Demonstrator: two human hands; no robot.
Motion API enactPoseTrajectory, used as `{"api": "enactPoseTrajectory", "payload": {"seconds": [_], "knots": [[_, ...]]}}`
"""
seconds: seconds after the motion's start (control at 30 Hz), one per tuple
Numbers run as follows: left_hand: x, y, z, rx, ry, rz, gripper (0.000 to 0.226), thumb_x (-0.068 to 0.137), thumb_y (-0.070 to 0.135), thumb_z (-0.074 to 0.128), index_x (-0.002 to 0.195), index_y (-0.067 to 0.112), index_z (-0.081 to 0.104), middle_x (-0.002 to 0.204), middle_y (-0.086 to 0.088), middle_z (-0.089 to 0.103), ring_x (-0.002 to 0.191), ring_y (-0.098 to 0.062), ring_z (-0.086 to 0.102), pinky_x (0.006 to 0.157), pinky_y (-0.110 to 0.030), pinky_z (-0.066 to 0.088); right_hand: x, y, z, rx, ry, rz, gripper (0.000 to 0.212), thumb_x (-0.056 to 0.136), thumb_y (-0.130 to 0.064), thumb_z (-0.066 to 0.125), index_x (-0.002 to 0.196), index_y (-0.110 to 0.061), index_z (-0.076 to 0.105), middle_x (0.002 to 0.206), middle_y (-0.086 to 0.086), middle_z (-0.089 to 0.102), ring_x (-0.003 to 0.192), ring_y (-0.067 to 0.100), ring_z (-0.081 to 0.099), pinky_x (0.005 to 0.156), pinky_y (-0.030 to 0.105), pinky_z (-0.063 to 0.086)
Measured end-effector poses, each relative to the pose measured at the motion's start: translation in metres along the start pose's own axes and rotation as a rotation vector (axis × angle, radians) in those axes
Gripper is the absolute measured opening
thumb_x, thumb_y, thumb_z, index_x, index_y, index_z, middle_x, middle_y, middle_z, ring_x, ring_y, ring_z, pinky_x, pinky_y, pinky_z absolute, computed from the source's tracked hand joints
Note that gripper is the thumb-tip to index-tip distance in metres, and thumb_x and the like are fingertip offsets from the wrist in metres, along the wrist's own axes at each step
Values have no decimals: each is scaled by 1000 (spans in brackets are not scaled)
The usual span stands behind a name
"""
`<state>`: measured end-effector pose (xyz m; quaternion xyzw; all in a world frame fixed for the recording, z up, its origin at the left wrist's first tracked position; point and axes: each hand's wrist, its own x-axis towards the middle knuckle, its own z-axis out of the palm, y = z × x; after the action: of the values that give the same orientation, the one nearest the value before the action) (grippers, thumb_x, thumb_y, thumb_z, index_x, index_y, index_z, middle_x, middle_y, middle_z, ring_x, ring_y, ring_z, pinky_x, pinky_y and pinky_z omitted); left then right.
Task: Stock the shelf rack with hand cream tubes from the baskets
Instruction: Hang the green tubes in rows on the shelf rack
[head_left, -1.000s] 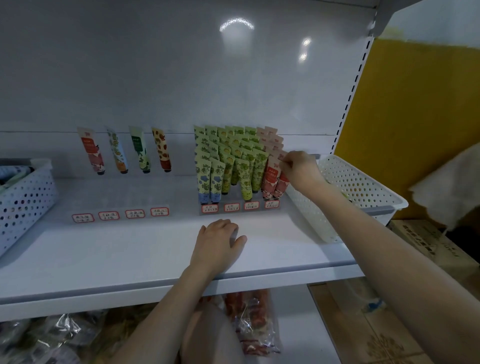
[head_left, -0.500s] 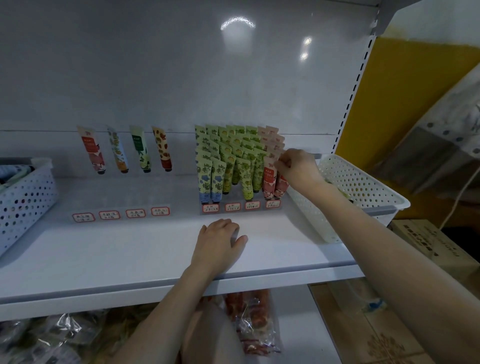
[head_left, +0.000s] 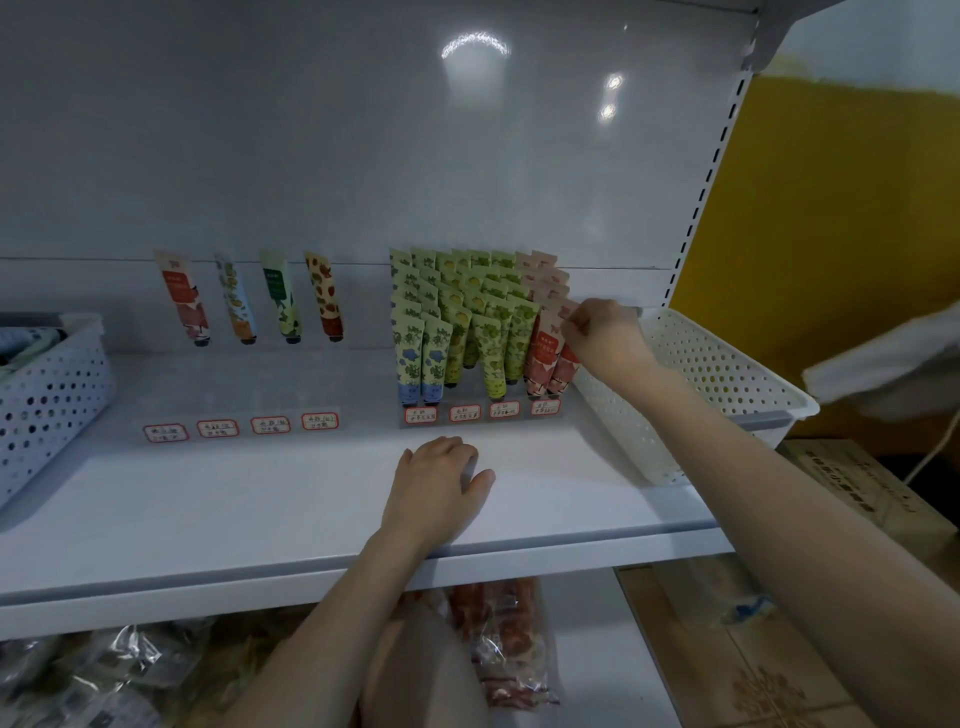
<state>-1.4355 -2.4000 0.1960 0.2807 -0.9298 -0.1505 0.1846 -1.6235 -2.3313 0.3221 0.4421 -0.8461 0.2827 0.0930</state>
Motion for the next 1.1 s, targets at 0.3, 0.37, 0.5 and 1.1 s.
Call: {"api": "enactPoseTrajectory", "payload": {"seconds": [0.3, 0.37, 0.5, 1.1], "knots": [[0, -1, 1, 3, -4, -1, 32, 93, 41, 43, 104, 16, 60, 107, 3, 58, 102, -17, 50, 92, -34, 38, -1, -5, 3, 25, -7, -36, 23, 93, -11, 46, 93, 9, 58, 85, 24, 64, 75, 33, 58, 68, 39, 49], [0, -2, 1, 3, 4, 1, 32, 92, 41, 43, 103, 16, 60, 107, 3, 58, 101, -17, 50, 91, -33, 38, -1, -4, 3, 27, -8, -42, 23, 93, -11, 46, 93, 8, 58, 85, 24, 64, 75, 33, 59, 66, 37, 49], [1, -1, 1, 9, -4, -2, 34, 93, 41, 42, 106, 16, 60, 111, 3, 58, 104, -16, 50, 92, -33, 37, -2, -2, 2, 44, 1, -41, 22, 93, -14, 47, 94, 6, 59, 86, 21, 65, 78, 33, 61, 66, 34, 47], [1, 0, 0, 5, -7, -9, 33, 92, 40, 43, 105, 15, 60, 108, 3, 58, 103, -17, 50, 90, -33, 37, 8, 7, -7, -65, -30, 88, 27, 97, -9, 40, 109, -1, 63, 107, 17, 65, 95, 32, 59, 75, 33, 46]]}}
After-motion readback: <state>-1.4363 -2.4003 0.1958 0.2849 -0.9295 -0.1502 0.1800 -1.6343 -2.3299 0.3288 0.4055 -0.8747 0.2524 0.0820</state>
